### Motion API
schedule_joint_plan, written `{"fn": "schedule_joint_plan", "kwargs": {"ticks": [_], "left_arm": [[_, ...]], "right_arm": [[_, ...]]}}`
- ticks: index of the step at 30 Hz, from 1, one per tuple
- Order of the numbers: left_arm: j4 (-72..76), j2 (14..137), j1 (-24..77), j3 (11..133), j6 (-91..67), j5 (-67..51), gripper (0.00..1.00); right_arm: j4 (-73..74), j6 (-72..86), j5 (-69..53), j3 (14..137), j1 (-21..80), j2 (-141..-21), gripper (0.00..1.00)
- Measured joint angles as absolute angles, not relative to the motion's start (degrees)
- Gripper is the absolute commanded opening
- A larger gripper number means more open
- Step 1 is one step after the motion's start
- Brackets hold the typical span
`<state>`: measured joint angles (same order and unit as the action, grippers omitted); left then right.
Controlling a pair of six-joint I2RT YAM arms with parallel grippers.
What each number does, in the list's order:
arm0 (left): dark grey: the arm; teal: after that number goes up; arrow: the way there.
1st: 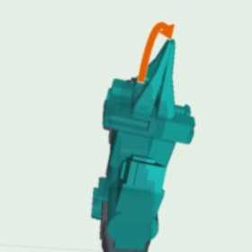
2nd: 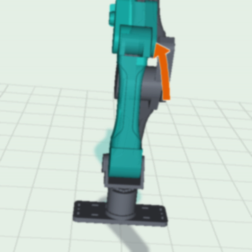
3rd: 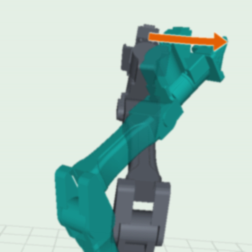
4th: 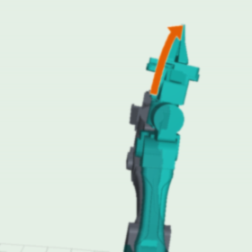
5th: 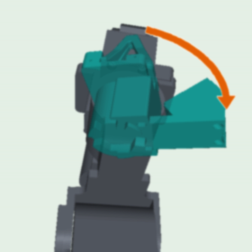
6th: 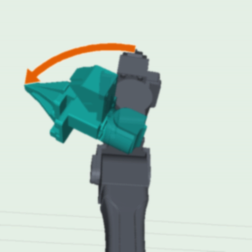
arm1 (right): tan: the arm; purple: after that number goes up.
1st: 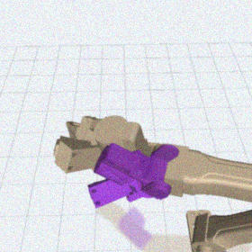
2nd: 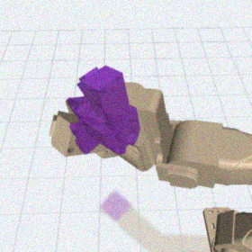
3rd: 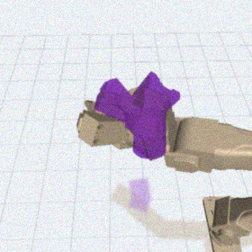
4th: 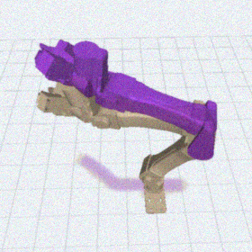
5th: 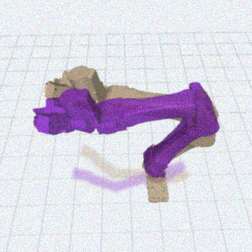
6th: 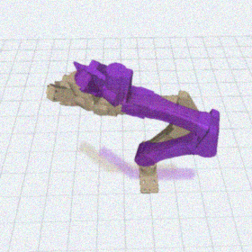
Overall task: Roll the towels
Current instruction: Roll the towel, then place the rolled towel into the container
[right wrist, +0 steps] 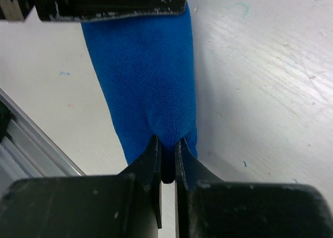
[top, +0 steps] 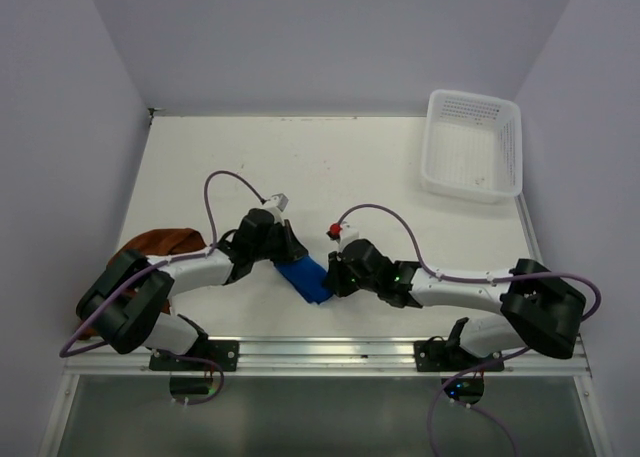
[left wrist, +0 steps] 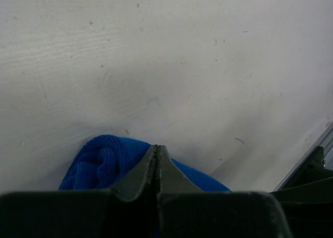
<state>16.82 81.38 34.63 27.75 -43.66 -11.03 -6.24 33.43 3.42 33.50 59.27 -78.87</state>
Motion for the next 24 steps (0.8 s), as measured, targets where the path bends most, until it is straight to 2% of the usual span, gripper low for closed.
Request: {"fn": "schedule_joint_plan", "kwargs": {"ticks": [12,19,24], "left_arm": [[4.9,79.5,34.6,42.8,-39.2,-6.7,0.0],[4.6,77.2,35.2,42.0,-39.9,-7.2,0.0],[3.2,74.0,36.9,39.1,-40.0,-7.4,0.0]], "right_arm": [[1.9,27.3,19.6,32.5,67.0,-73.1,0.0],[10.3,26.0,31.5,41.2,74.3,-81.0,0.0],[13.8,26.1,35.7,44.4,76.2,-84.2,0.0]]}}
